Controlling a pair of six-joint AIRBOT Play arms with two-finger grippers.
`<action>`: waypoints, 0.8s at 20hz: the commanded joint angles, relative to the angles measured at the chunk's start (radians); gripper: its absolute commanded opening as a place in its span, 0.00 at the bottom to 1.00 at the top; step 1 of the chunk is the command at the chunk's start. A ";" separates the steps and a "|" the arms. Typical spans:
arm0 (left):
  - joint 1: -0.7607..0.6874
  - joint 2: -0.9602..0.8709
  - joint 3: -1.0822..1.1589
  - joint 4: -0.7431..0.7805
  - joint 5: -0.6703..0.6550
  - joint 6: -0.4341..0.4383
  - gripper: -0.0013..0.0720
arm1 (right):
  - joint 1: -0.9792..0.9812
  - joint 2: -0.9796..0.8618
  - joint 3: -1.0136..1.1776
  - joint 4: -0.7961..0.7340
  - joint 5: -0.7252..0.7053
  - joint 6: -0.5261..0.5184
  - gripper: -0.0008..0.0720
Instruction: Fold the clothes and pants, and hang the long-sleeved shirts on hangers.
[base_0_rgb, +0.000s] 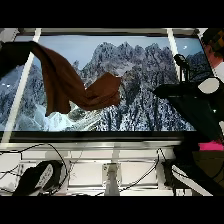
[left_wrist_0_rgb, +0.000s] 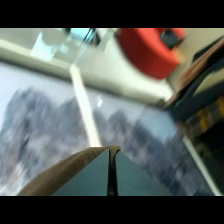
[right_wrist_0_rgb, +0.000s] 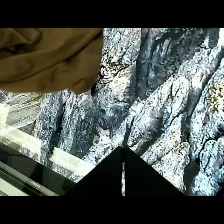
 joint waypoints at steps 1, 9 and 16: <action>-0.069 0.000 -0.001 0.107 0.134 -0.020 0.04 | 0.001 -0.023 -0.009 0.046 0.002 0.003 0.03; 0.083 0.000 -0.002 0.683 0.077 -0.291 0.04 | 0.214 -0.216 -0.101 0.282 -0.216 0.083 0.63; 0.275 -0.022 -0.005 0.727 0.024 -0.290 0.04 | 0.356 -0.395 -0.101 0.393 -0.448 0.311 0.63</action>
